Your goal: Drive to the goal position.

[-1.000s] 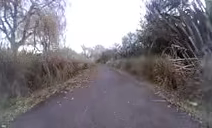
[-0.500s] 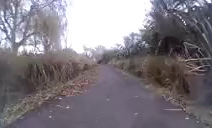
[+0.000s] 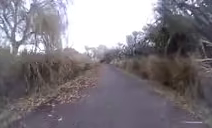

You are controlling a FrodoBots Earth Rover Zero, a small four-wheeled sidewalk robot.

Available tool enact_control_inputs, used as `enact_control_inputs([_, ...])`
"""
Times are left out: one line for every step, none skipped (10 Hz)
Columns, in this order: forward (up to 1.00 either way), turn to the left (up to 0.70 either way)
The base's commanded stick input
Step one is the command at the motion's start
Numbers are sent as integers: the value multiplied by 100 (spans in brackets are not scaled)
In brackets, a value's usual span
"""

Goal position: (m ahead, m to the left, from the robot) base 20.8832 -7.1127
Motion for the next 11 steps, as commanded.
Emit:
enact_control_inputs([70, -31])
enact_control_inputs([70, -35])
enact_control_inputs([70, -35])
enact_control_inputs([70, -35])
enact_control_inputs([70, 0])
enact_control_inputs([70, 0])
enact_control_inputs([70, 0])
enact_control_inputs([70, 0])
enact_control_inputs([70, 0])
enact_control_inputs([70, 0])
enact_control_inputs([70, 0])
